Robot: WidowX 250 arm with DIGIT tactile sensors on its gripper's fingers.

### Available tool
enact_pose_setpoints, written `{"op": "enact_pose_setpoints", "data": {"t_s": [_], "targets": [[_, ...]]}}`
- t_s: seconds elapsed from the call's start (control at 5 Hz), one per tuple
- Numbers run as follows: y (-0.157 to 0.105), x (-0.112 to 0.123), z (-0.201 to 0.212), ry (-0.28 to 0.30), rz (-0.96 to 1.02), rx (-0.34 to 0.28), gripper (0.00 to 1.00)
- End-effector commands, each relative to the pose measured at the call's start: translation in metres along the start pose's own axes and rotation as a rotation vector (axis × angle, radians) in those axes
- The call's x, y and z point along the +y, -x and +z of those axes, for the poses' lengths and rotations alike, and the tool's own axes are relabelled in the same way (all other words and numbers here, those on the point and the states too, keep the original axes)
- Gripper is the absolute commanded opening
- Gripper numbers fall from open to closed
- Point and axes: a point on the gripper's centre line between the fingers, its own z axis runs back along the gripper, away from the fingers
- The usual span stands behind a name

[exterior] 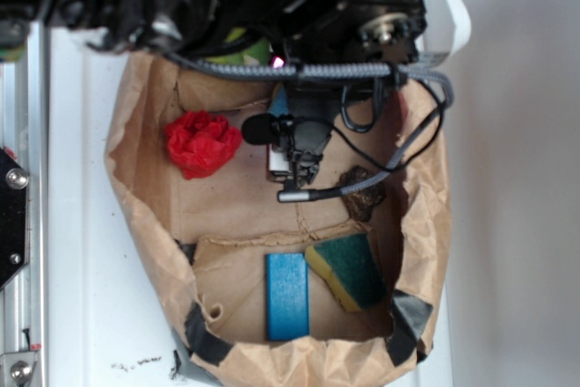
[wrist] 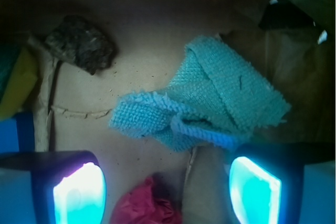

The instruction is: Grab the green animal.

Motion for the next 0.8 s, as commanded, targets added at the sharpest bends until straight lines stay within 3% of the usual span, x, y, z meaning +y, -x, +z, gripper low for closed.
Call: {"op": "enact_pose_setpoints", "data": {"t_s": [0.0, 0.4, 0.6], "targets": [[0.0035, 0.0144, -0.009, -0.091, -0.097, -0.065, 1.0], [0.0029, 0.0195, -0.0085, -0.125, -0.093, -0.033, 1.0], [-0.0007, 0.0205, -0.0052, -0.099, -0.082, -0.017, 1.0]]}}
